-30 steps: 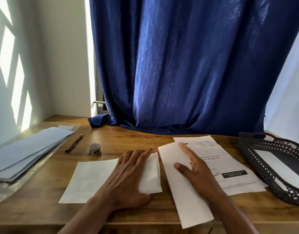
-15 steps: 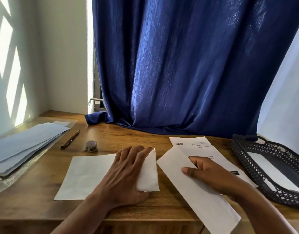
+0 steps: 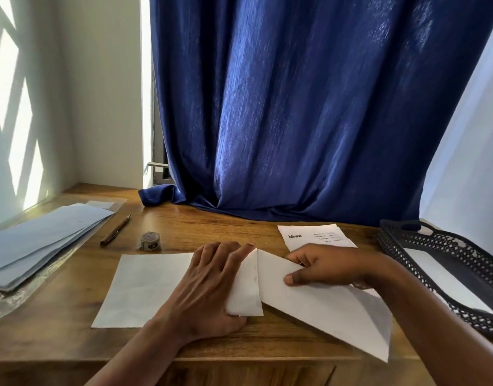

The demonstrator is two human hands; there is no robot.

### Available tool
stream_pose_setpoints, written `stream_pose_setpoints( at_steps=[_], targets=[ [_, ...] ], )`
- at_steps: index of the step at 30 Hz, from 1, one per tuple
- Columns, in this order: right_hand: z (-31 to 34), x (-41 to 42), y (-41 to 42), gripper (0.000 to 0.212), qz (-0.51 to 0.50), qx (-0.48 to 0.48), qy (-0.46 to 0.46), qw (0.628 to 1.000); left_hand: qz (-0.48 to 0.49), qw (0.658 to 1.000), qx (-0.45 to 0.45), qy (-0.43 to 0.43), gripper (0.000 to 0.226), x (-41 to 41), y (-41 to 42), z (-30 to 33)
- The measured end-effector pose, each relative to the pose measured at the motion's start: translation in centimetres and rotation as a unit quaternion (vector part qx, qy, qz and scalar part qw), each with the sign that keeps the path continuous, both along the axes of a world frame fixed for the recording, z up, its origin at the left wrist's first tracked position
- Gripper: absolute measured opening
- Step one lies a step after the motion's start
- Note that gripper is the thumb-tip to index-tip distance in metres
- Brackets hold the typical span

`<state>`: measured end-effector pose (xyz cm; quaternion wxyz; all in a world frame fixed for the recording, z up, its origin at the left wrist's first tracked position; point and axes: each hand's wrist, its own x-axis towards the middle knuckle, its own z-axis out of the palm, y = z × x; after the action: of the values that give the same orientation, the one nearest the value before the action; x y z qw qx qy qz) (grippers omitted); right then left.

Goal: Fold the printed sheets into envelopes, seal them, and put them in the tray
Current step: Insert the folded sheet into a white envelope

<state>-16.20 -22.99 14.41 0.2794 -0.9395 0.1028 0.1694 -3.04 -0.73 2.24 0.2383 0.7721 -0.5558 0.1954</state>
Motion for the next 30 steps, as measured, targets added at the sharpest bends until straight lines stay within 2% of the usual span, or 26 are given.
stream_pose_setpoints(
  at_steps=[6,8,11,20,23,27,30],
  targets=[
    [1.4,2.1,-0.6,0.02,0.013,-0.068,-0.029,0.997,0.001,1.0,-0.008,0.008,0.119,0.0,0.2,0.2],
    [1.4,2.3,-1.0,0.018,0.003,-0.034,-0.045,0.998,0.002,1.0,-0.01,0.012,0.119,0.0,0.2,0.3],
    [1.1,1.9,-1.6,0.021,-0.029,0.068,-0.042,0.996,0.004,1.0,-0.013,0.011,0.12,0.0,0.2,0.3],
    [0.8,2.5,-1.1,0.021,0.016,0.032,0.022,0.999,0.004,1.0,-0.009,-0.004,0.12,-0.2,0.0,0.2],
    [1.0,3.9,0.2,0.02,0.023,-0.035,-0.02,0.999,0.003,1.0,-0.003,-0.009,0.119,-0.2,-0.1,0.1],
    [-0.2,5.4,2.3,0.035,-0.01,-0.067,-0.092,0.993,0.007,1.0,-0.001,-0.006,0.12,-0.1,-0.1,0.0],
    [-2.1,5.7,3.5,0.043,-0.044,-0.128,-0.176,0.975,0.006,1.0,-0.007,0.001,0.12,-0.1,-0.1,0.0]
  ],
)
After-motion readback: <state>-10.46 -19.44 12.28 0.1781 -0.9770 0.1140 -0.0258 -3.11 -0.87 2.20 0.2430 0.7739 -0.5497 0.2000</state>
